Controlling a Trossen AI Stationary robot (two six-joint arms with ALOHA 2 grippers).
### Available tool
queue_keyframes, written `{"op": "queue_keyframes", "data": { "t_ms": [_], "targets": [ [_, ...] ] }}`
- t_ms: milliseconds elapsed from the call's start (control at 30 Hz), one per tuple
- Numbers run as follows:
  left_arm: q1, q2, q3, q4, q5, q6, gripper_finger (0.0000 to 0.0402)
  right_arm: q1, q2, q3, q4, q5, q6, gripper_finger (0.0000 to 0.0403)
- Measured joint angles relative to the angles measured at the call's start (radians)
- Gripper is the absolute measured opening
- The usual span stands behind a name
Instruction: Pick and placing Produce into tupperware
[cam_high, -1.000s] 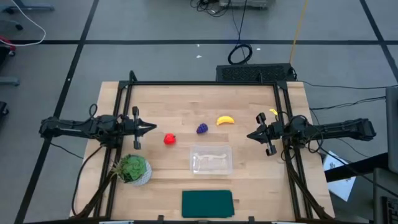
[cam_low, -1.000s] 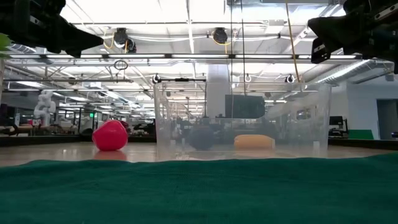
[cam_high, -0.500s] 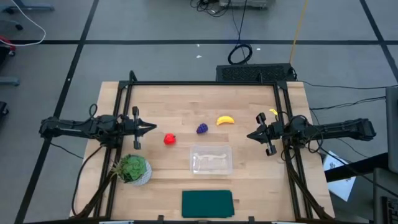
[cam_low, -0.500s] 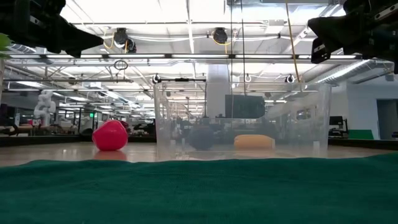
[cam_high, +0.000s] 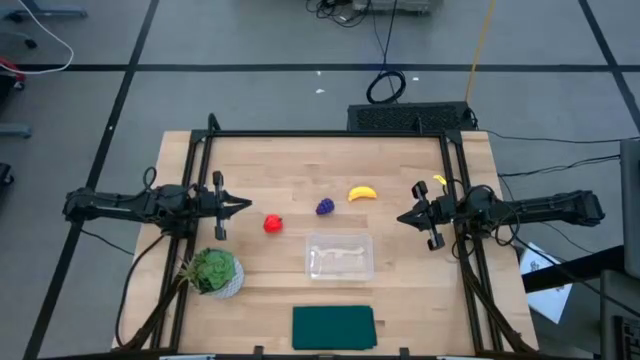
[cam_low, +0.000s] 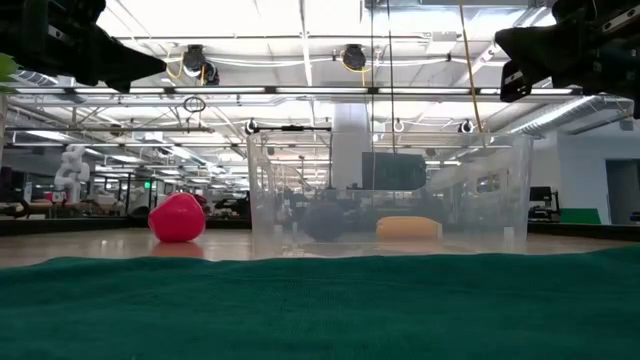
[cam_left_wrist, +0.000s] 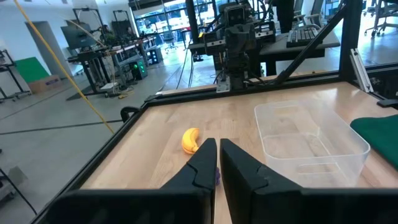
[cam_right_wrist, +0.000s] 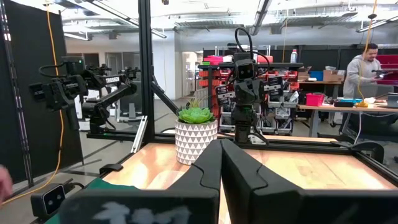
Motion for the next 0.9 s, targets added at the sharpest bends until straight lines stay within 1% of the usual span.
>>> {"op": "queue_keyframes", "data": {
  "t_ms": [900],
  "targets": [
    [0.0,0.0,0.0,0.009,0.0,-0.003,0.0026,0.0,0.0,0.0,0.0,0.0,0.0,0.0]
  ]
}}
